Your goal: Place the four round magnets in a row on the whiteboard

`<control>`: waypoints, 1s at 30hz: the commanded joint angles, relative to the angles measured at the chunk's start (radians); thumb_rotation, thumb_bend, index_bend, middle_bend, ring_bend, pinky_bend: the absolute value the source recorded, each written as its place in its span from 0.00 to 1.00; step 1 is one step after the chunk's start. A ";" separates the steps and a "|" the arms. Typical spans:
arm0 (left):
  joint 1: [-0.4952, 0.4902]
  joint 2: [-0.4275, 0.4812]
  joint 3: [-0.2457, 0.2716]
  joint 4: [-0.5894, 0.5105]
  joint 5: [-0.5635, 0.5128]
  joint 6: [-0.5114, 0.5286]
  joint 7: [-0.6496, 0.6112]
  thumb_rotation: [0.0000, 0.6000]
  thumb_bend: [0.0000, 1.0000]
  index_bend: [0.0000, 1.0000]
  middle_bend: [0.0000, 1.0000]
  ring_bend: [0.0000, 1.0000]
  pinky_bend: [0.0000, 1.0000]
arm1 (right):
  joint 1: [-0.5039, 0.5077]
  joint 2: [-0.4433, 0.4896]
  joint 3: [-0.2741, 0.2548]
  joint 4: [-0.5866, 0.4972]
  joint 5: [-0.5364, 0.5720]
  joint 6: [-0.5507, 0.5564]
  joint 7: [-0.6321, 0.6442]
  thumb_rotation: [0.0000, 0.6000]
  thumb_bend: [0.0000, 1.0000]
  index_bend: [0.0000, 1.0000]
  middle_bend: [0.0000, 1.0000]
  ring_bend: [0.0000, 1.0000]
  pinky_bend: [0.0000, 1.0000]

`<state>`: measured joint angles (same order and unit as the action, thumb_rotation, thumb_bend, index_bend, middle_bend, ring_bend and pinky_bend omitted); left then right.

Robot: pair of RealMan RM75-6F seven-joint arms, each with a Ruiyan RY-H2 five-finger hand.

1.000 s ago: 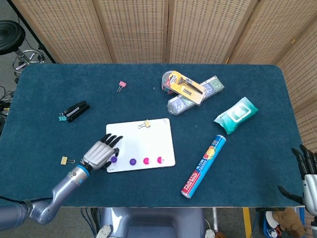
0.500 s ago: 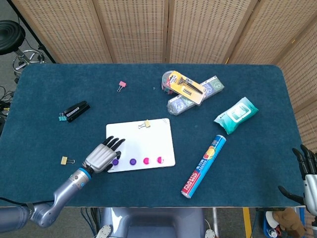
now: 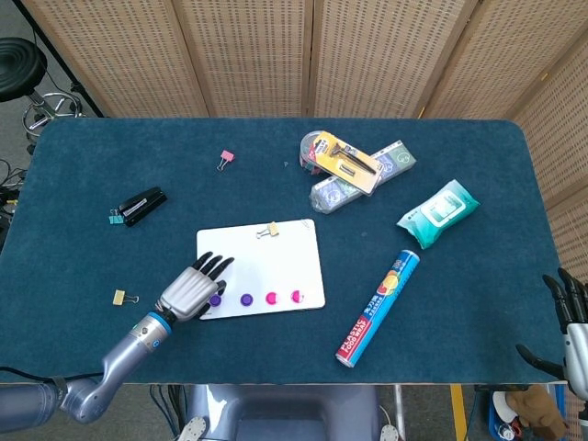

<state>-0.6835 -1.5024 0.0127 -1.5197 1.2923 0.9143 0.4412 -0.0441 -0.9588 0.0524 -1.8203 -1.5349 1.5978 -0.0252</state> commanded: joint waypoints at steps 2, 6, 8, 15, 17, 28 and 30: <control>0.000 -0.005 0.000 0.003 0.000 0.001 0.006 1.00 0.36 0.56 0.00 0.00 0.00 | 0.000 0.001 0.000 0.000 0.001 -0.001 0.002 1.00 0.00 0.00 0.00 0.00 0.00; 0.002 -0.007 -0.001 0.005 0.000 0.005 0.009 1.00 0.35 0.53 0.00 0.00 0.00 | 0.000 0.003 0.000 -0.001 0.001 -0.001 0.004 1.00 0.00 0.00 0.00 0.00 0.00; 0.003 -0.007 -0.002 0.005 0.002 0.008 0.009 1.00 0.35 0.52 0.00 0.00 0.00 | 0.000 0.003 0.000 -0.001 0.001 -0.002 0.004 1.00 0.00 0.00 0.00 0.00 0.00; 0.005 -0.007 -0.002 0.003 0.002 0.005 0.006 1.00 0.35 0.49 0.00 0.00 0.00 | -0.001 0.003 -0.001 -0.003 -0.001 0.000 0.004 1.00 0.00 0.00 0.00 0.00 0.00; 0.005 -0.008 -0.002 0.004 0.002 0.006 0.007 1.00 0.35 0.48 0.00 0.00 0.00 | -0.001 0.003 -0.001 -0.003 -0.001 0.000 0.003 1.00 0.00 0.00 0.00 0.00 0.00; 0.007 -0.006 -0.005 -0.003 -0.002 0.008 0.015 1.00 0.34 0.40 0.00 0.00 0.00 | -0.002 0.006 -0.001 -0.005 0.001 -0.001 0.006 1.00 0.00 0.00 0.00 0.00 0.00; 0.007 -0.004 -0.006 -0.006 -0.004 0.008 0.015 1.00 0.34 0.40 0.00 0.00 0.00 | -0.002 0.007 -0.001 -0.005 0.001 0.000 0.006 1.00 0.00 0.00 0.00 0.00 0.00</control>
<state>-0.6767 -1.5068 0.0073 -1.5251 1.2892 0.9220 0.4559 -0.0462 -0.9520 0.0512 -1.8249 -1.5342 1.5974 -0.0188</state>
